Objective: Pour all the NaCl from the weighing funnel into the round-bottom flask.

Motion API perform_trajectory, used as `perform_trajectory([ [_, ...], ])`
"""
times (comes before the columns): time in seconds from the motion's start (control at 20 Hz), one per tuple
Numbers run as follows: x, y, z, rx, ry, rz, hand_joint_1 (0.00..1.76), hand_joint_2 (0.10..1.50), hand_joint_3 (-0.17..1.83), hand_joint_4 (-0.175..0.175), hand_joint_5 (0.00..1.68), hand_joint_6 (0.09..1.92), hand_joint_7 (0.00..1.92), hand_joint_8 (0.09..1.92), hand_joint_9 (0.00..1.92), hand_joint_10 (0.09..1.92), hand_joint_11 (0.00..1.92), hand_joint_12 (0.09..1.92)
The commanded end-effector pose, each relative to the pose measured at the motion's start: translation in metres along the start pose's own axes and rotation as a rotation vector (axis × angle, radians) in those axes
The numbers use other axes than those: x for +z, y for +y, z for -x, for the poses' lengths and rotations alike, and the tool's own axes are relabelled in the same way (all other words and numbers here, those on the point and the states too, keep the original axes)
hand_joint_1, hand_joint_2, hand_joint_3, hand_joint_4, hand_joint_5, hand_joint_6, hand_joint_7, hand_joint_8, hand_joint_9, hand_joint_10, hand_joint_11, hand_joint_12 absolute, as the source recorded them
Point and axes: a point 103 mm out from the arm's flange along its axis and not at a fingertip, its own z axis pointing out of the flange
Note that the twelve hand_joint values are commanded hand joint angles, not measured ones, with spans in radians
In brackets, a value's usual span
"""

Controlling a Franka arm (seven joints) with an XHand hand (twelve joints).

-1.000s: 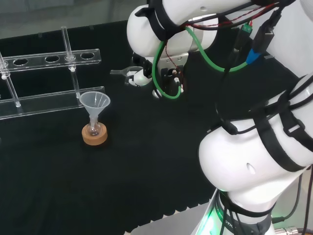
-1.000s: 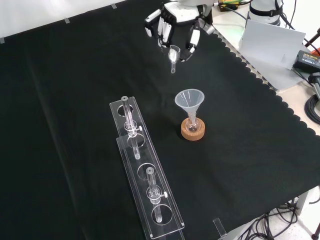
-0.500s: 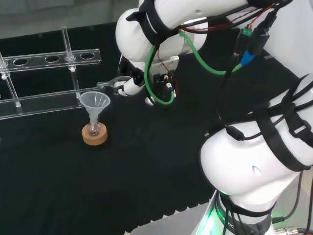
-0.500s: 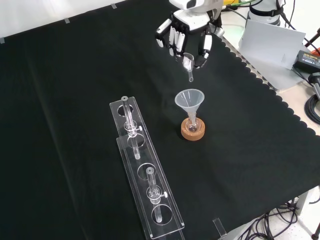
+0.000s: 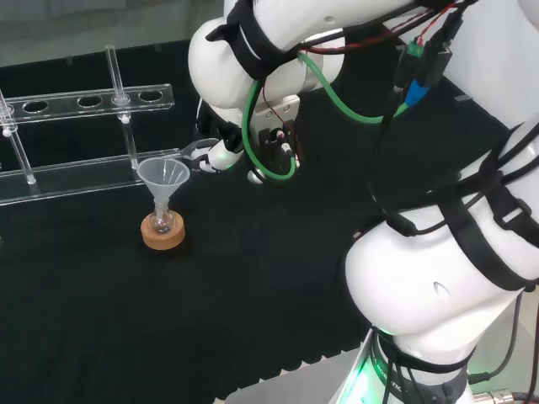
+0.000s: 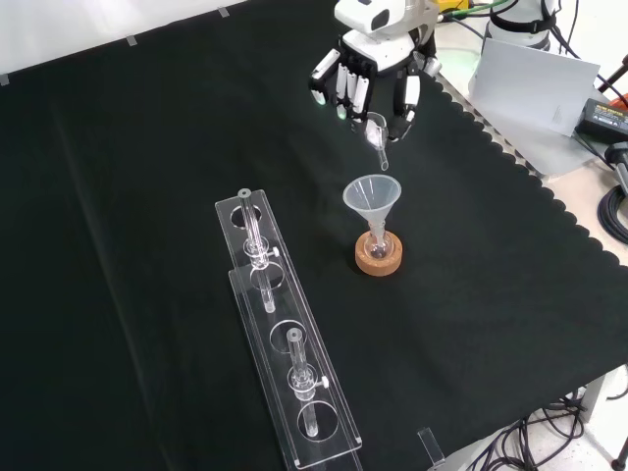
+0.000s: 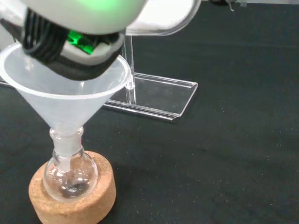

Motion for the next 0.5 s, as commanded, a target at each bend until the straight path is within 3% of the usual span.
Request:
perform_trajectory([
  [0.05,0.0007,0.0038,0.0115,-0.007,-0.021,-0.026,1.14,0.68,0.49,0.175,1.50,0.15,1.68,0.11,1.39,0.11,0.36,1.41],
  [0.5,-0.0060,0.0117,0.0145,-0.071,-0.076,-0.035,1.14,0.68,0.49,0.175,1.50,0.15,1.68,0.11,1.38,0.11,0.35,1.42],
])
